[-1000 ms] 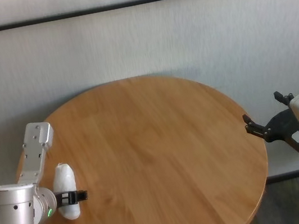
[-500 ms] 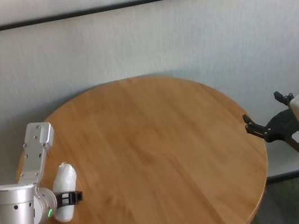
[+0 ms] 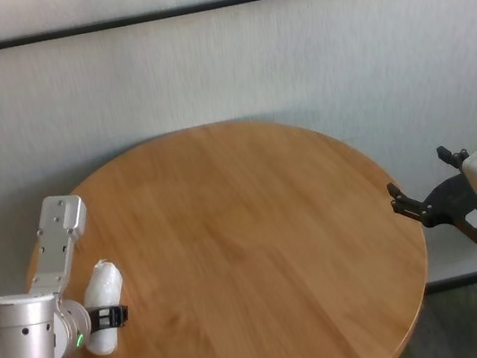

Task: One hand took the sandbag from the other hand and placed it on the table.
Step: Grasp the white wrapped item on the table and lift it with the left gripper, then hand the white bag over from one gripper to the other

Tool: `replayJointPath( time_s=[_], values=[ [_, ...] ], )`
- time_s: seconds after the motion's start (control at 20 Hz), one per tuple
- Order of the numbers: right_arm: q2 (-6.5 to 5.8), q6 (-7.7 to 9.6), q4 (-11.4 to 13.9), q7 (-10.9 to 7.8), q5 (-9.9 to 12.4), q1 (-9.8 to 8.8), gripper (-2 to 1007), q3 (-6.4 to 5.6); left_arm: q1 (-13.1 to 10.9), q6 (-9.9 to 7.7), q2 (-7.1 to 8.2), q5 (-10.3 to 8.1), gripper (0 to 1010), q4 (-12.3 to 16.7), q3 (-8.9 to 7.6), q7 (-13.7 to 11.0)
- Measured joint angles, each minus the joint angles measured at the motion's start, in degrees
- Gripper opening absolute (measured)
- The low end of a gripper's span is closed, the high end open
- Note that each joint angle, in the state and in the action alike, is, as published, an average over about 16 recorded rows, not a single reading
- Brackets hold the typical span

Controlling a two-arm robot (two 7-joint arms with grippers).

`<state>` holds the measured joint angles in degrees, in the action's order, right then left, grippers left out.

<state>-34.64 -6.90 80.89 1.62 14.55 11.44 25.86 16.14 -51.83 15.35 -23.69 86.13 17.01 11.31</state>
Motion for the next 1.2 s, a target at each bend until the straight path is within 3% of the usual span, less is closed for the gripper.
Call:
replayJointPath(
  time_s=[1.2],
  values=[
    [0.00,0.00,0.00,0.00,0.00,0.00,1003,0.00,0.00,-0.09,0.04,-0.02,495,0.08,0.05,0.00]
  ],
)
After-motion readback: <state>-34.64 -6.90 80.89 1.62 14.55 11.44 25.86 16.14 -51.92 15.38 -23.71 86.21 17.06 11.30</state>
